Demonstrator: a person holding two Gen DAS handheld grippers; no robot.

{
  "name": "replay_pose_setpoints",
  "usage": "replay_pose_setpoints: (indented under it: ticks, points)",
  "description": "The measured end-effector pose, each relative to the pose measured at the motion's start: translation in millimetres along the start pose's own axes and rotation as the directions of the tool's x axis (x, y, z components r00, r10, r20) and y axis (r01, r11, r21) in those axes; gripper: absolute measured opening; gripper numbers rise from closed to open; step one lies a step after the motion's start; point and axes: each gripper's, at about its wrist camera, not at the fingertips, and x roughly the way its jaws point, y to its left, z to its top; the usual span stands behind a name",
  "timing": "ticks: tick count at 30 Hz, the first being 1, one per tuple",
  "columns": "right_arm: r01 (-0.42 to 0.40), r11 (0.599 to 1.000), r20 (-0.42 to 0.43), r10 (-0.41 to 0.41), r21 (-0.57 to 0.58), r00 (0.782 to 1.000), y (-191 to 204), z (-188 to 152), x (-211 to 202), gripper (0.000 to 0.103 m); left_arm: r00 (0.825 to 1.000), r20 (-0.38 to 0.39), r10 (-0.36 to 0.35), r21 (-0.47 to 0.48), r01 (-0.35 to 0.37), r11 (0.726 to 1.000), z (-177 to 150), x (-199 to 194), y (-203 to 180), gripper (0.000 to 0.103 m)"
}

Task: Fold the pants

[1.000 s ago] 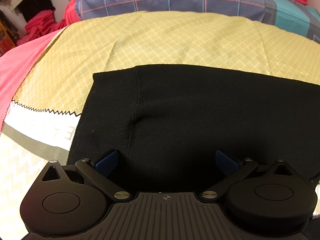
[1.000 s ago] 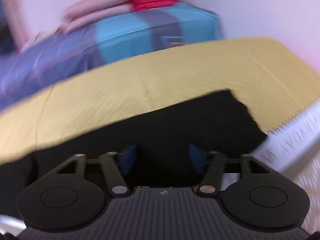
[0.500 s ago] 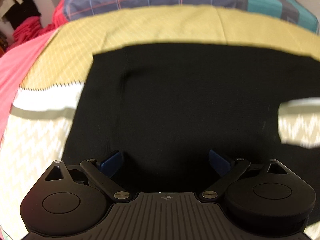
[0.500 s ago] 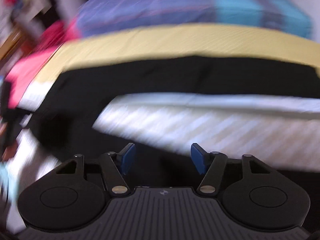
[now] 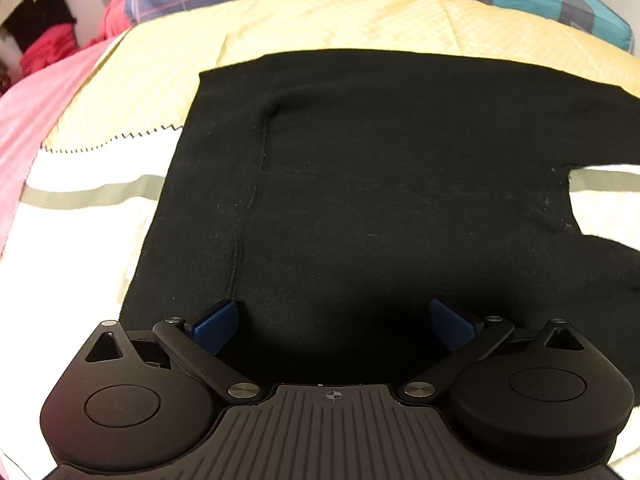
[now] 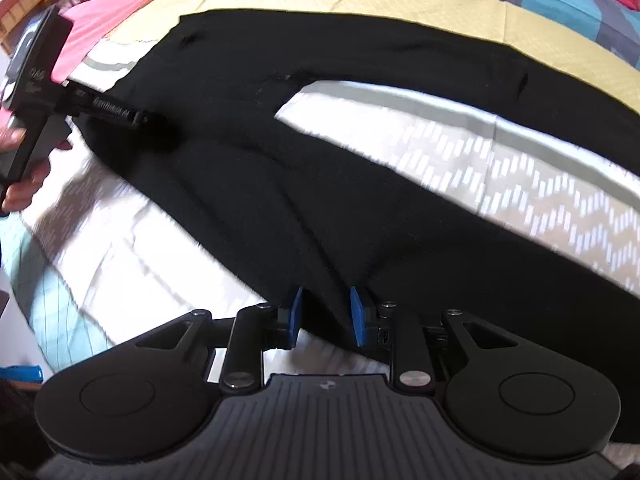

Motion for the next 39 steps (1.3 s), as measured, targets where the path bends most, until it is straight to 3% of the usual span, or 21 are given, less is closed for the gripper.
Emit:
replay_pose_setpoints:
  ticks: [2, 3, 7, 10, 13, 16, 19, 20, 22, 25, 28, 31, 33, 36, 39]
  points:
    - [0.030, 1.000, 0.050, -0.030, 0.003, 0.998, 7, 8, 0, 0.050, 1.000, -0.004, 0.013, 0.010, -0.013, 1.000, 1, 1, -3, 0.103]
    - [0.024, 1.000, 0.067, -0.024, 0.003, 0.997, 10, 11, -2, 0.054, 1.000, -0.002, 0.018, 0.018, -0.018, 1.000, 1, 1, -4, 0.103]
    - [-0.036, 0.999, 0.077, 0.038, -0.021, 0.996, 30, 20, 10, 0.054, 1.000, -0.001, 0.018, 0.017, -0.018, 1.000, 0, 0, -3, 0.103]
    - [-0.078, 0.996, -0.022, 0.077, -0.039, 0.997, 44, 13, 28, 0.055, 1.000, -0.001, 0.016, 0.016, -0.016, 1.000, 1, 1, -5, 0.103]
    - [-0.106, 0.981, -0.074, 0.095, -0.163, 0.993, 58, 8, 20, 0.062, 1.000, -0.002, 0.017, 0.019, -0.017, 1.000, 2, 2, -7, 0.103]
    - [-0.128, 0.988, -0.038, 0.125, -0.084, 0.991, 45, 17, 10, 0.066, 1.000, -0.004, 0.020, 0.017, -0.020, 1.000, 2, 3, -8, 0.103]
    - [-0.059, 0.998, 0.030, 0.059, 0.002, 0.998, 31, 23, 8, 0.070, 1.000, -0.003, 0.024, 0.017, -0.024, 1.000, 3, 4, -8, 0.103]
    - [-0.041, 0.999, 0.029, 0.041, 0.023, 0.999, 26, 21, 10, 0.074, 1.000, -0.002, 0.025, 0.018, -0.025, 1.000, 3, 4, -8, 0.103]
    - [-0.053, 0.998, -0.069, 0.055, 0.037, 0.996, 22, 11, 24, 0.075, 1.000, -0.004, 0.024, 0.019, -0.024, 1.000, 3, 4, -8, 0.103]
    - [-0.058, 0.998, -0.047, 0.057, -0.020, 0.997, 22, -2, 6, 0.073, 1.000, -0.010, 0.018, 0.016, -0.018, 1.000, 4, 3, -6, 0.103]
    - [-0.055, 0.991, 0.019, 0.054, 0.120, 0.998, -5, -17, -24, 0.073, 1.000, -0.002, -0.009, -0.013, 0.009, 1.000, 4, -11, 1, 0.103]
    - [-0.042, 0.958, 0.087, 0.018, 0.282, 0.996, -42, -43, -53, 0.073, 0.999, -0.005, -0.048, -0.071, 0.047, 0.996, -7, -31, 17, 0.103]
    - [-0.021, 0.914, 0.110, -0.026, 0.404, 0.994, -66, -66, -67, 0.073, 0.993, -0.021, -0.119, -0.160, 0.114, 0.981, -19, -41, 35, 0.103]
    - [0.010, 0.827, 0.112, -0.088, 0.563, 0.990, -102, -103, -81, 0.066, 0.972, -0.047, -0.232, -0.321, 0.205, 0.925, -33, -39, 64, 0.103]
    - [-0.024, 0.722, 0.138, -0.099, 0.691, 0.986, -126, -136, -86, 0.063, 0.946, -0.035, -0.322, -0.444, 0.274, 0.853, -39, -29, 84, 0.103]
